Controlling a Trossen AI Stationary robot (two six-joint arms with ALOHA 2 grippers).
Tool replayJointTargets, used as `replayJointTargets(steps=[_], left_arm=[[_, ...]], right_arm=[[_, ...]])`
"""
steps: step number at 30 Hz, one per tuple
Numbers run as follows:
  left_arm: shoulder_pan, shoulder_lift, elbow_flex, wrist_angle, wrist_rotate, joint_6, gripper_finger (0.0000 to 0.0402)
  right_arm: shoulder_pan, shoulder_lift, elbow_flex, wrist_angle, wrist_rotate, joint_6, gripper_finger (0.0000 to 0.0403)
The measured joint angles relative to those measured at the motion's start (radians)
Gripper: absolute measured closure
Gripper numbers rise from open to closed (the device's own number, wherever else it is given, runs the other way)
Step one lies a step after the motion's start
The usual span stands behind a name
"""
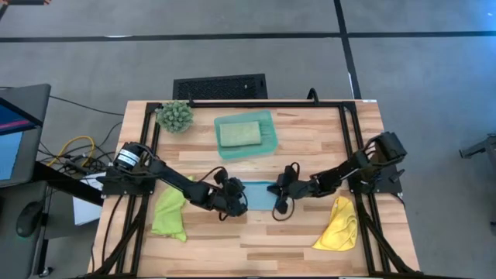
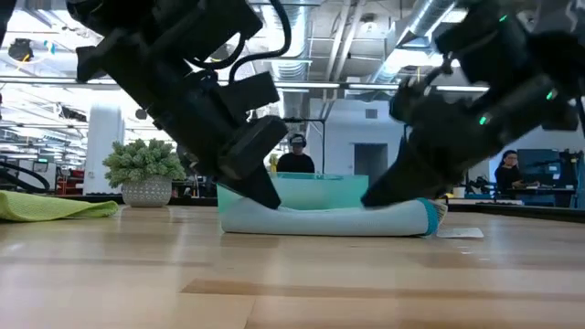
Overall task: Fold microfiber towels
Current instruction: Fold the blue towel
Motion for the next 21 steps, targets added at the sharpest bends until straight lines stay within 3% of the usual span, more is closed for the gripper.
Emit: replayJointTargets(steps=[7,15,21], left_arm=[[-0.034,0.000,0.000,-0.134,-0.067,-0.078,0.0398],[-0.045,0.000,0.015,-0.135,-0.079,-0.056,0.0398],[-0.046,0.000,0.018,-0.108,0.045,0.028,0.0398]], right_arm=[[-0.020,0.012,0.000,-0.043,0.017,0.028,0.0349],[-0.006,-0.016,-0.002,-0.043,0.015,0.023,0.0349],[-0.015,-0.020,-0.001,-0.055,-0.104,0.021,0.0349]])
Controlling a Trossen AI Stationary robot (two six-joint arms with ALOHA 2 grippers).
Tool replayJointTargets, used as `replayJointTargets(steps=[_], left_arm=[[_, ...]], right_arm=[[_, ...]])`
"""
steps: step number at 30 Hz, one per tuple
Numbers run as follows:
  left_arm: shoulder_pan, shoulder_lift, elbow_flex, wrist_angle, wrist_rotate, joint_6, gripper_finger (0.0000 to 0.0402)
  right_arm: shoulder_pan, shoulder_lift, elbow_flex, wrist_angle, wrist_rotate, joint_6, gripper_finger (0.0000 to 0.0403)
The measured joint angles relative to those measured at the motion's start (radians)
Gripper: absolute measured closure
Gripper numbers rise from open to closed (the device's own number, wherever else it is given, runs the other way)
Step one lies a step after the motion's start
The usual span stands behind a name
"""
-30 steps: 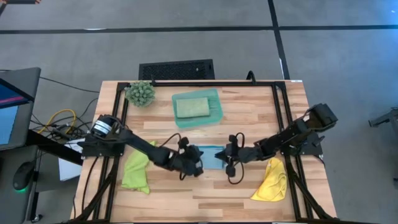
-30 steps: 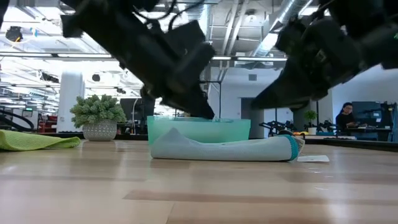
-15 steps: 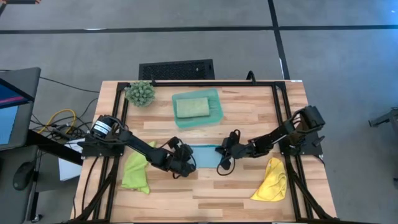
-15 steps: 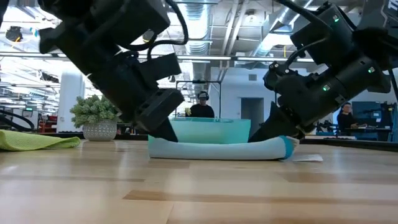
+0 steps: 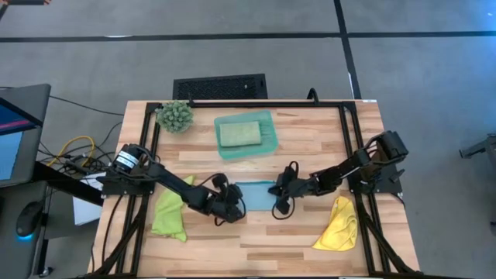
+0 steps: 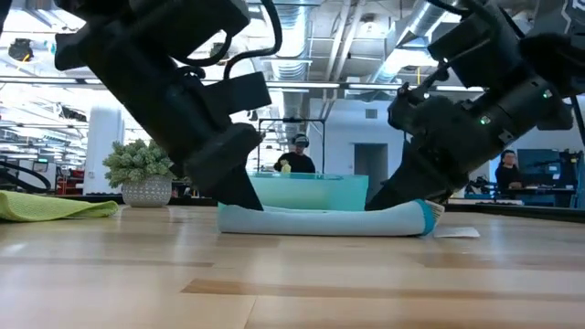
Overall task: Fold microfiber towels
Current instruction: Fold the blue towel
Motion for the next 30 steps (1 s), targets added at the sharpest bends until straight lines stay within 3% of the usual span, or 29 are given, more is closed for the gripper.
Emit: replayJointTargets(steps=[8,12,18,23,30], left_arm=[[-0.090,0.000,0.000,0.105,0.109,0.049,0.0398],[-0.155,-0.052,0.050,0.090,-0.011,0.099,0.0398],[-0.194,-0.099,0.083,0.116,-0.174,0.182,0.0398],[-0.187,-0.079,0.033,0.116,-0.210,0.155,0.0398],[-0.155,-0.042,-0.071,0.218,-0.263,0.128,0.0397]], right_arm=[[0.119,0.000,0.001,0.006,-0.154,-0.001,0.0349],[0.195,-0.047,0.000,0.012,-0.072,0.002,0.0349],[0.220,-0.162,0.002,-0.010,-0.005,-0.011,0.0348],[0.225,-0.177,0.001,-0.118,0.041,-0.007,0.0327],[0.218,-0.100,0.002,-0.173,0.122,0.039,0.0262]])
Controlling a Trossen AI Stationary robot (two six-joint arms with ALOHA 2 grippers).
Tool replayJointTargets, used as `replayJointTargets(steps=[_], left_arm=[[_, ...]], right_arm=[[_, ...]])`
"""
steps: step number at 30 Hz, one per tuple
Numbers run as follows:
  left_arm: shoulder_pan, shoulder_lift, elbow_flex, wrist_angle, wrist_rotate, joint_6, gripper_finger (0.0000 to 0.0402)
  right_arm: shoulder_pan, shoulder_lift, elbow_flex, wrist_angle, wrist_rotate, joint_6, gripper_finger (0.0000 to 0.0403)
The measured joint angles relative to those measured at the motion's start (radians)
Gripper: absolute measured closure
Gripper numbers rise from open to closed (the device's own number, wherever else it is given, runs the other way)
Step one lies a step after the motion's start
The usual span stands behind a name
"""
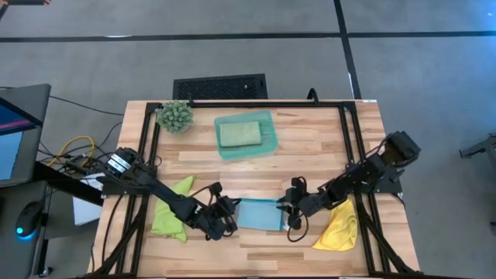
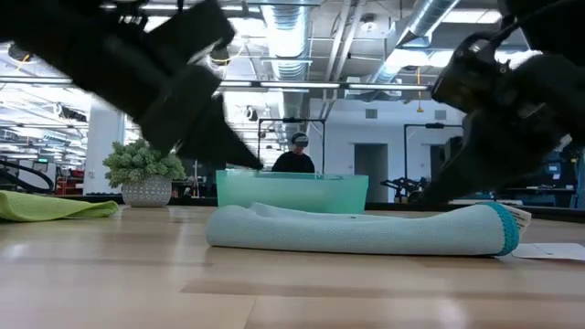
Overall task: Fold microfiber towels
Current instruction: Fold the blue towel
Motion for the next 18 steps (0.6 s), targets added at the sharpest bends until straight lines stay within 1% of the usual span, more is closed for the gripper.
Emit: replayJointTargets(steps=[3,6,8,11,15,18], left_arm=[[0.009,0.013,-0.034,0.095,0.012,0.016,0.0391],[0.012,0.026,-0.064,0.184,0.036,0.101,0.0375],[0.014,0.027,-0.074,0.218,0.093,0.118,0.0362],[0.017,0.027,-0.076,0.227,0.132,0.125,0.0341],[0.019,0.027,-0.076,0.230,0.213,0.137,0.0322],[0.018,0.027,-0.076,0.230,0.244,0.149,0.0315]], right_arm=[[-0.006,0.054,0.017,0.020,-0.004,-0.019,0.0241],[-0.007,0.104,0.041,0.021,-0.019,-0.061,0.0231],[-0.007,0.124,0.053,0.026,-0.025,-0.067,0.0231],[-0.007,0.145,0.074,0.029,-0.031,-0.087,0.0242],[-0.005,0.138,0.085,0.016,-0.047,-0.121,0.0272],[0.000,0.123,0.084,0.005,-0.058,-0.145,0.0294]])
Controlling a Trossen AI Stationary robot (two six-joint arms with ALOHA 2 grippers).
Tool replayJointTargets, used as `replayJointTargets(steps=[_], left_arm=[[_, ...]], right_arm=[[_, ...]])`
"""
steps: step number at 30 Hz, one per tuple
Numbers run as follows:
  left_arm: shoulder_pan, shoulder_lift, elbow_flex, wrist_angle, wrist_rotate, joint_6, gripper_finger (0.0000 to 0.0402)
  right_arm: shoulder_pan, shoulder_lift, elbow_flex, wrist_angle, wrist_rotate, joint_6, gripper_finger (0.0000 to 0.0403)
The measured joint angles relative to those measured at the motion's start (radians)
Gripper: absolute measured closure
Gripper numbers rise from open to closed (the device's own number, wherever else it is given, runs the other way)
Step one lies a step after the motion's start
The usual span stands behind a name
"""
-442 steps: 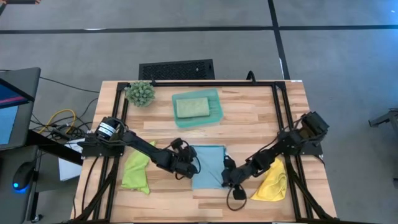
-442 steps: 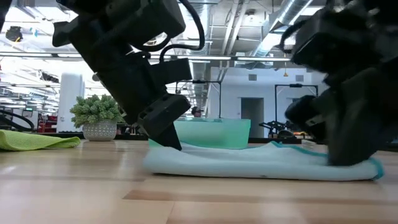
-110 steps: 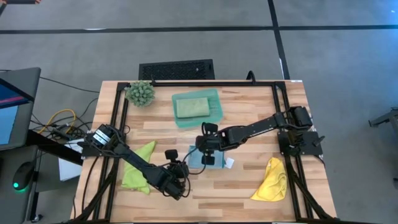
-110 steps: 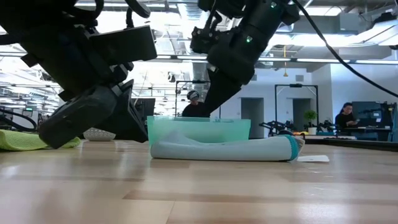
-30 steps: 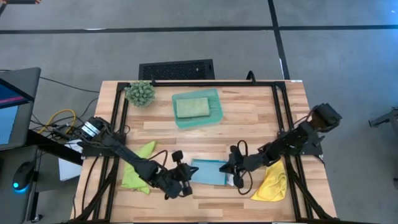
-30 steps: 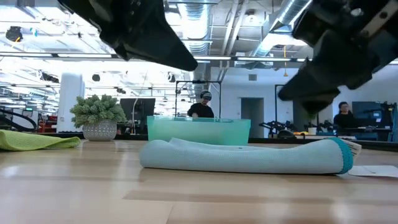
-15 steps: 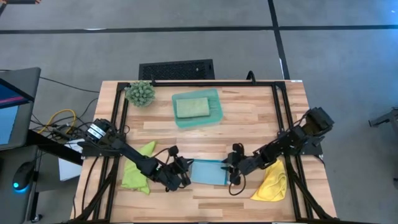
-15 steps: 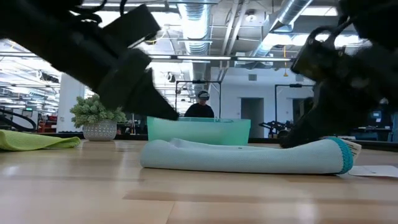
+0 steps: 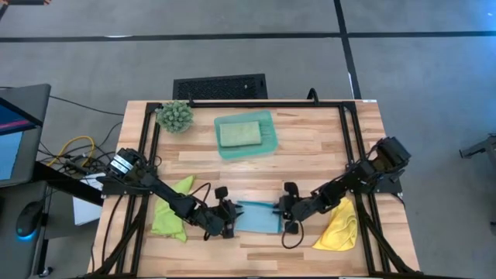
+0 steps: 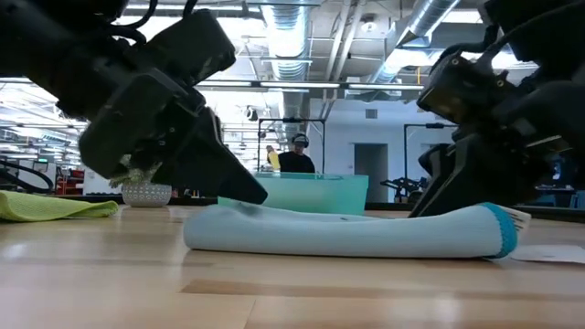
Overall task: Fold microfiber towels
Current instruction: Fold the blue towel
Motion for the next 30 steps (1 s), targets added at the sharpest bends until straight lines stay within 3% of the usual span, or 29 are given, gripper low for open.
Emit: replayJointTargets(steps=[14,21,30], left_arm=[[0.055,0.000,0.000,-0.040,0.142,-0.066,0.0331],[0.054,-0.003,0.001,-0.044,0.265,-0.066,0.0378],[0.039,-0.003,0.002,-0.043,0.268,-0.065,0.0400]], right_arm=[[0.022,-0.010,-0.001,0.005,0.000,-0.052,0.0310],[0.029,-0.011,-0.001,-0.010,0.003,-0.075,0.0310],[0.054,-0.119,0.000,-0.033,0.005,-0.030,0.0308]])
